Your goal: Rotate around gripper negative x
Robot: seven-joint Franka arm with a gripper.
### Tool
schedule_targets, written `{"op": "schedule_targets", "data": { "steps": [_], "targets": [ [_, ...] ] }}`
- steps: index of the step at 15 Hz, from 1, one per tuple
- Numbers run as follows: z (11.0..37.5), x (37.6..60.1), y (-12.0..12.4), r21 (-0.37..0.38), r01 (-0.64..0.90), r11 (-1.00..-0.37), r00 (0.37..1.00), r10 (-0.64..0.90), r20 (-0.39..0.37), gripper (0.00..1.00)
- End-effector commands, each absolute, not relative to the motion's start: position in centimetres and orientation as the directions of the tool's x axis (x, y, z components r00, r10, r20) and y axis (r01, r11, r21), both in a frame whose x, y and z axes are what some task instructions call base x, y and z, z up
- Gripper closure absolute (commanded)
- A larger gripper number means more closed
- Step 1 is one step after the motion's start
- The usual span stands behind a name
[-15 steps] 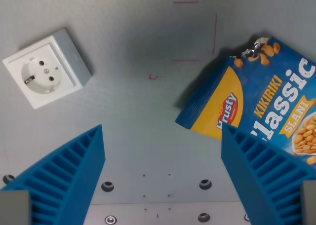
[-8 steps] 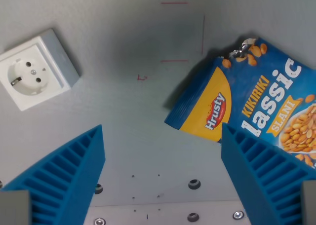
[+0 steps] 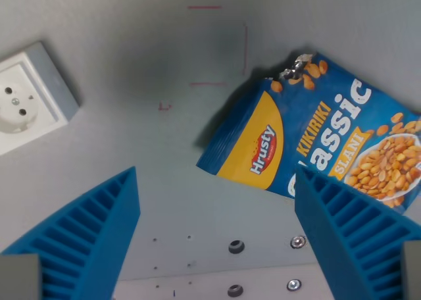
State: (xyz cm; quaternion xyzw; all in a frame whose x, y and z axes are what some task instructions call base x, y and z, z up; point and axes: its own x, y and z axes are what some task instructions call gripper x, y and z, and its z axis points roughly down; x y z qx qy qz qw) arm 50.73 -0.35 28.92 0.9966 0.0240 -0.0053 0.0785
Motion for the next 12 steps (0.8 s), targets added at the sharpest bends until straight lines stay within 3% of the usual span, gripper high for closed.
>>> {"op": "schedule_targets", "data": {
  "steps": [1, 12],
  "targets": [
    [29.02, 50.62, -0.03, 0.373, 0.030, -0.927, 1.000, 0.027, -0.013, 0.00],
    [29.02, 50.62, -0.03, 0.505, 0.030, -0.863, 1.000, 0.027, -0.013, 0.00]
  ]
}}
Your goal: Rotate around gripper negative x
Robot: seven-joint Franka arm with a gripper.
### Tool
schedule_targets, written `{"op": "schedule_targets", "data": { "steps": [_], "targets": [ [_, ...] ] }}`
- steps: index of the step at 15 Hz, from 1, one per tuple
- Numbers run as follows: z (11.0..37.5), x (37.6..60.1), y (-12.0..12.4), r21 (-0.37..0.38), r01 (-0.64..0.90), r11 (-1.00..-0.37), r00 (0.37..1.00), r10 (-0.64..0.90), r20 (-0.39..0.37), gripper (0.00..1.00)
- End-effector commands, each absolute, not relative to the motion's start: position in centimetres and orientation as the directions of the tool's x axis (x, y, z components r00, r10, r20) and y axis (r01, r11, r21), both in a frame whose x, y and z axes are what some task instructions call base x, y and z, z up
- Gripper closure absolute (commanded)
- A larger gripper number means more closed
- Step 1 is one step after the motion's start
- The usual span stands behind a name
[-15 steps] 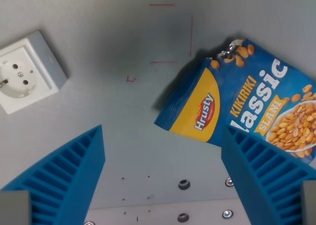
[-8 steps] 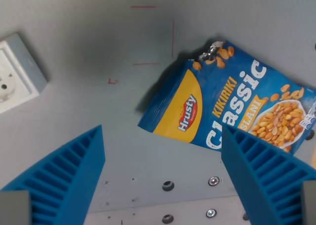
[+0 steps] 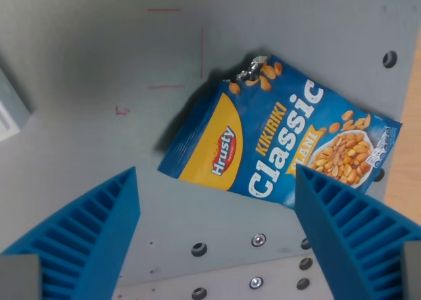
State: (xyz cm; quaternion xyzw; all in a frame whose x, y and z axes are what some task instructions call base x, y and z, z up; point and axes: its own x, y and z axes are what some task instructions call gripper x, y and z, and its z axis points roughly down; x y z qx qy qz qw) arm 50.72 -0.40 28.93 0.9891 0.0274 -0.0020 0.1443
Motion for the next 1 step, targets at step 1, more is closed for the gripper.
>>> {"op": "schedule_targets", "data": {
  "steps": [1],
  "targets": [
    [29.02, 50.62, -0.03, 0.516, 0.030, -0.856, 1.000, 0.027, -0.013, 0.00]
  ]
}}
